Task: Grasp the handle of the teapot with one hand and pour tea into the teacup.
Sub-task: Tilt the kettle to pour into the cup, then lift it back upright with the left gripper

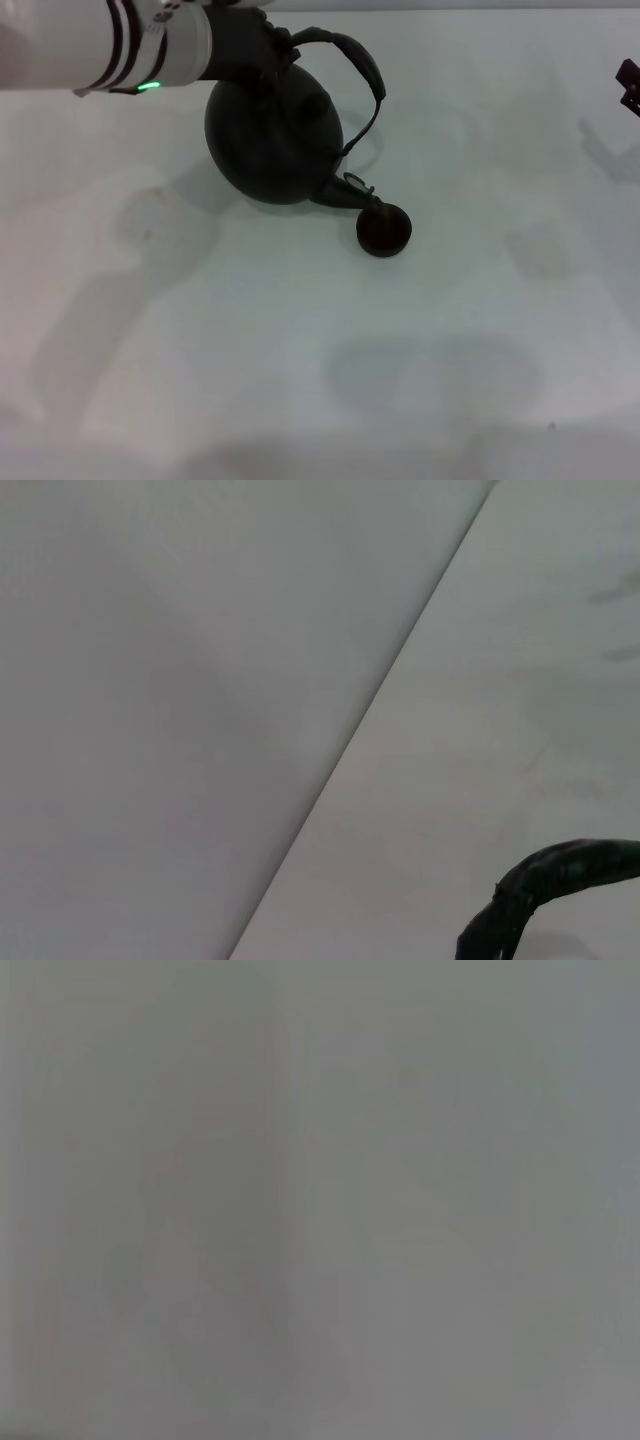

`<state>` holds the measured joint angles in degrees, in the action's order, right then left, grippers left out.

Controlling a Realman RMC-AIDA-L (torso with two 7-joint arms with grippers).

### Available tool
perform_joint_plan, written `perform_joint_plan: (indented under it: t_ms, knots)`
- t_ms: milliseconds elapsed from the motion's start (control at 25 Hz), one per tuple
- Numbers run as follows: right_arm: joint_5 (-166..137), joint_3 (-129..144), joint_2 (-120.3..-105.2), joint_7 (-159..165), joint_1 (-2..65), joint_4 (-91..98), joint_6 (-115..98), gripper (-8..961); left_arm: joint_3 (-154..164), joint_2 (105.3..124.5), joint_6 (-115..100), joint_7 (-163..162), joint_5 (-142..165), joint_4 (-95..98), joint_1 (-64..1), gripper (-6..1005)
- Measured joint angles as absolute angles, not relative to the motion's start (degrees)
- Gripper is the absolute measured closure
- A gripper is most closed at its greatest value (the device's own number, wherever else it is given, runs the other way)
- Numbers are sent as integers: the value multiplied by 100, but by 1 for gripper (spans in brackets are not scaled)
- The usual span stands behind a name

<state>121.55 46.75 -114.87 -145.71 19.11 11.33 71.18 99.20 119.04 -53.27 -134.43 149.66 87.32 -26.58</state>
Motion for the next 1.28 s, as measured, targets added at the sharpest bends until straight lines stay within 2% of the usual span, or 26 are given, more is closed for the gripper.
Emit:
perform_joint_plan:
  t_ms: [1280]
  knots:
    - [12155, 4676, -11496, -14572, 1956, 1134, 7046, 79, 9944, 11909, -5321, -13645, 15091, 8747, -2645, 863]
